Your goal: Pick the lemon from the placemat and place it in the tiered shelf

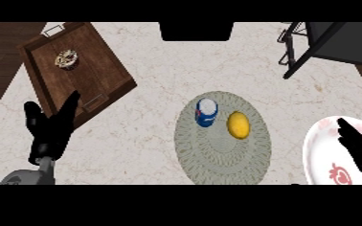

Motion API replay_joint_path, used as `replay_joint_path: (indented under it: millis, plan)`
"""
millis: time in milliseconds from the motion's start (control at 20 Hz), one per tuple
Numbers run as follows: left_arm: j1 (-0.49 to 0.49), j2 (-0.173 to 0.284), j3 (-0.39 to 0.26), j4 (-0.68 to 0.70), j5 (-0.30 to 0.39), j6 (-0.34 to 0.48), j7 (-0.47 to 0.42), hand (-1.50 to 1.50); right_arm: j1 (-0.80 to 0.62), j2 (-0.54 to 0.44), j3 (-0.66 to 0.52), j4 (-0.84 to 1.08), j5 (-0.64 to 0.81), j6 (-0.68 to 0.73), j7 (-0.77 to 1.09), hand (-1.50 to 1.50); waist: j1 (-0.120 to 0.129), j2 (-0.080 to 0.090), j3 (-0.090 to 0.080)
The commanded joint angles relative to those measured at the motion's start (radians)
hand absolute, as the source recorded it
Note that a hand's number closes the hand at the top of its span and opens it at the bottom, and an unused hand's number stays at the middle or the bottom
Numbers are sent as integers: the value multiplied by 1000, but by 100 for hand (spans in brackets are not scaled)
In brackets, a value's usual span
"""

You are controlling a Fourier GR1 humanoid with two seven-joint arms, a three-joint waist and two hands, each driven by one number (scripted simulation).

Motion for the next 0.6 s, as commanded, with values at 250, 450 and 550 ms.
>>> replay_joint_path:
  millis: [250, 450, 550]
  plan:
    - [1, -54, -47, -17, -16, -20, 33, 0, -325, 43, 151, -5, 317, -5, 591, -150, 21, 8, -8]
    - [-11, -56, -23, 52, -12, -45, 8, 0, -491, 86, 175, 140, 382, 61, 721, -150, 26, 12, -8]
    - [12, -54, -20, -5, -13, -31, 35, 0, -530, 117, 180, 158, 388, 103, 768, -150, 19, 7, -7]
